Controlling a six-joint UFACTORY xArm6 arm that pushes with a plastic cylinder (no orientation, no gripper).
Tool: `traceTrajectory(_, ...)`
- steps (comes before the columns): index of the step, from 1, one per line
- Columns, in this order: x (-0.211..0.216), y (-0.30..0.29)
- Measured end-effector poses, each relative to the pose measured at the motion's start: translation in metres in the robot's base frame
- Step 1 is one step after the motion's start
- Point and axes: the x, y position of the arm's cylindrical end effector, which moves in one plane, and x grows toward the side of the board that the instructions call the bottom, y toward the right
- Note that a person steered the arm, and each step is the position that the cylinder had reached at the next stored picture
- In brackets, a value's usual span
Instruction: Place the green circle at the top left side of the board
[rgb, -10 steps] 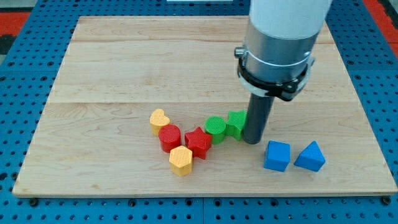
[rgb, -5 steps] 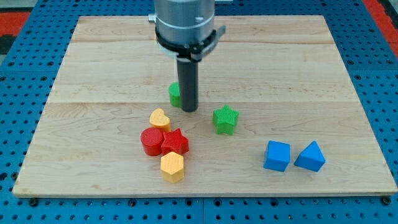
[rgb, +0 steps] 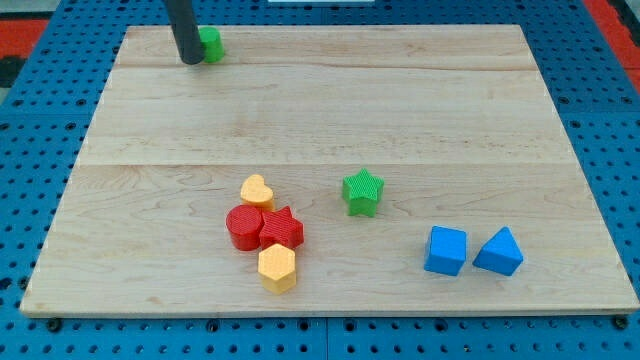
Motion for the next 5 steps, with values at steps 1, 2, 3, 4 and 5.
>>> traceTrajectory(1,-0.002,0.076)
traceTrajectory(2,-0.025,0.052)
traceTrajectory(3,-0.026,0.021)
traceTrajectory(4,-0.018,0.084)
traceTrajectory(5,0.024,0.207)
